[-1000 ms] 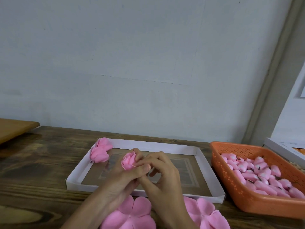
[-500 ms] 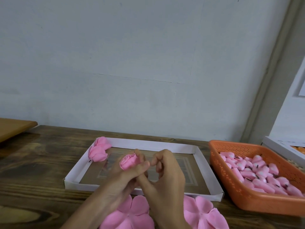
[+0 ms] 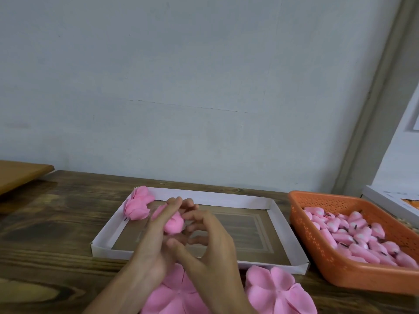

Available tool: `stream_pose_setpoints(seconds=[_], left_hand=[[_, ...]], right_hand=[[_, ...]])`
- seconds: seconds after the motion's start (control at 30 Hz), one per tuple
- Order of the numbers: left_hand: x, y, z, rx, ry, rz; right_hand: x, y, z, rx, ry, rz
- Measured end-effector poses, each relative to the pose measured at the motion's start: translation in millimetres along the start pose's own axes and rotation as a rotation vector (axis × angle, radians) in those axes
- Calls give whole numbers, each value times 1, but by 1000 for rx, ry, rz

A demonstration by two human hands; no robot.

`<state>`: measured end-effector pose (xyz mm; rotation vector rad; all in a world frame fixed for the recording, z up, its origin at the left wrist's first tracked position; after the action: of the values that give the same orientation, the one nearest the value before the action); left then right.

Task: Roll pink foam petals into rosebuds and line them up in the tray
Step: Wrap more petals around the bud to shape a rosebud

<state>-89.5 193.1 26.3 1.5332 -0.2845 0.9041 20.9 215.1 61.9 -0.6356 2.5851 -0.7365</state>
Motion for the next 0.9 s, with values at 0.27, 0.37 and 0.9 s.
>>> stream_pose_setpoints(seconds=[0.27,0.37,0.9], left_hand=[[26,-2,7,72,-208,-173],[24,-1,8,97,-234,-200],[37,10,20,76,-351,-298]], right_hand=[[-13,10,-2,75,149,-230],[-11,7,-6,52,145,-279],[9,18,-3,271,43,-667]])
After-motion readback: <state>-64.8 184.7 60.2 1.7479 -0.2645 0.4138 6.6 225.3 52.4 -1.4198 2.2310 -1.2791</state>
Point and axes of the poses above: each hand's wrist, its own z-axis away from the middle knuckle, its own x-axis out of the palm, y = z × x, the point moved 9 cm from there along -z, towards the middle knuckle, and after that the axes turned 13 degrees about -x, right-handed, at the moved point
